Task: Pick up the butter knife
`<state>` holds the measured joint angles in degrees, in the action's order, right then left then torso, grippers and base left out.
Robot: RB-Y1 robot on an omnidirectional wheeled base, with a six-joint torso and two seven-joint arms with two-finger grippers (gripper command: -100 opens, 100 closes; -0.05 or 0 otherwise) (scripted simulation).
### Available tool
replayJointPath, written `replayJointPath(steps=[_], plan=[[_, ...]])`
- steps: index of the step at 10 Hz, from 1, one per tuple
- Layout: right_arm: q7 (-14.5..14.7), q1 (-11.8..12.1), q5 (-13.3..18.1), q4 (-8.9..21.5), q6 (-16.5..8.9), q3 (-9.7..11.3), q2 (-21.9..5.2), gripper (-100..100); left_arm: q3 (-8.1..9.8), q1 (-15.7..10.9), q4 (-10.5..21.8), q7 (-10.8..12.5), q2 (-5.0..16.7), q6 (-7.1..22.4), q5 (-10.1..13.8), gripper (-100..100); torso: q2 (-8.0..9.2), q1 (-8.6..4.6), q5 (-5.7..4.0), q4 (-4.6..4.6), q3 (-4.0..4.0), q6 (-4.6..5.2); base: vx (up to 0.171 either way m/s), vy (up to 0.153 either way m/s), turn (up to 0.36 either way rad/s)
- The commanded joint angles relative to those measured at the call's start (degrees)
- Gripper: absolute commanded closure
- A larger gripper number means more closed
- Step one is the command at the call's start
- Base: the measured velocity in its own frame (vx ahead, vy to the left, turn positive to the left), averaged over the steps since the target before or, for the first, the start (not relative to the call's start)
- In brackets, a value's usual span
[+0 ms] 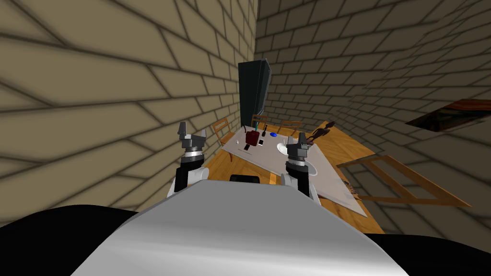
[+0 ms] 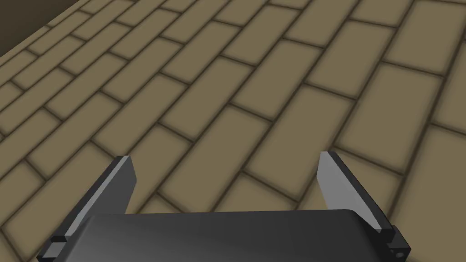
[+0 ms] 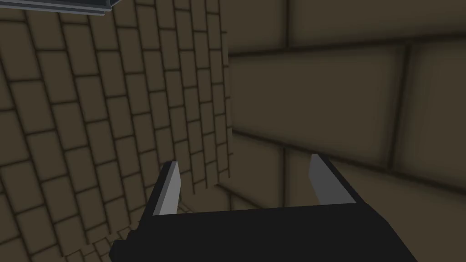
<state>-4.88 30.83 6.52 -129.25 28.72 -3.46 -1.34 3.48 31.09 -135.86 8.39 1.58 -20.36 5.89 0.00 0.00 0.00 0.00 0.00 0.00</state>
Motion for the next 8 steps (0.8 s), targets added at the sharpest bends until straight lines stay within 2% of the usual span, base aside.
replayJointPath(steps=[1, 6, 7, 8], plan=[[0.32, -0.2, 1.31, 1.38, -0.31, -0.2, -2.21, -100, 0.0, 0.0, 0.0, 0.0, 0.0, 0.0, 0.0, 0, 0.0, 0.0, 0.0, 0.0, 0.0, 0.0, -0.01, 0.018, 0.153], [1.8, -1.14, 7.5, 7.52, -1.79, -1.41, -6.8, -100, -0.01, -0.01, 0.0, 0.0, 0.0, 0.0, 0.0, 0, 0.12, 0.16, 0.04, 0.02, 0.07, -0.03, -0.028, 0.041, 0.202], [1.8, -1.14, 7.5, 7.52, -1.79, -1.41, -6.8, -100, -0.01, -0.01, 0.0, 0.0, 0.0, 0.0, 0.0, 0, 0.16, 0.18, 0.04, 0.03, 0.09, -0.01, -0.023, 0.033, 0.064], [2.21, -1.4, 9.23, 9.16, -2.21, -1.79, -7.71, -100, 0.0, 0.0, 0.0, 0.0, 0.0, 0.0, 0.0, 0, 0.11, 0.12, 0.03, 0.03, 0.07, 0.01, -0.019, 0.035, 0.181]])
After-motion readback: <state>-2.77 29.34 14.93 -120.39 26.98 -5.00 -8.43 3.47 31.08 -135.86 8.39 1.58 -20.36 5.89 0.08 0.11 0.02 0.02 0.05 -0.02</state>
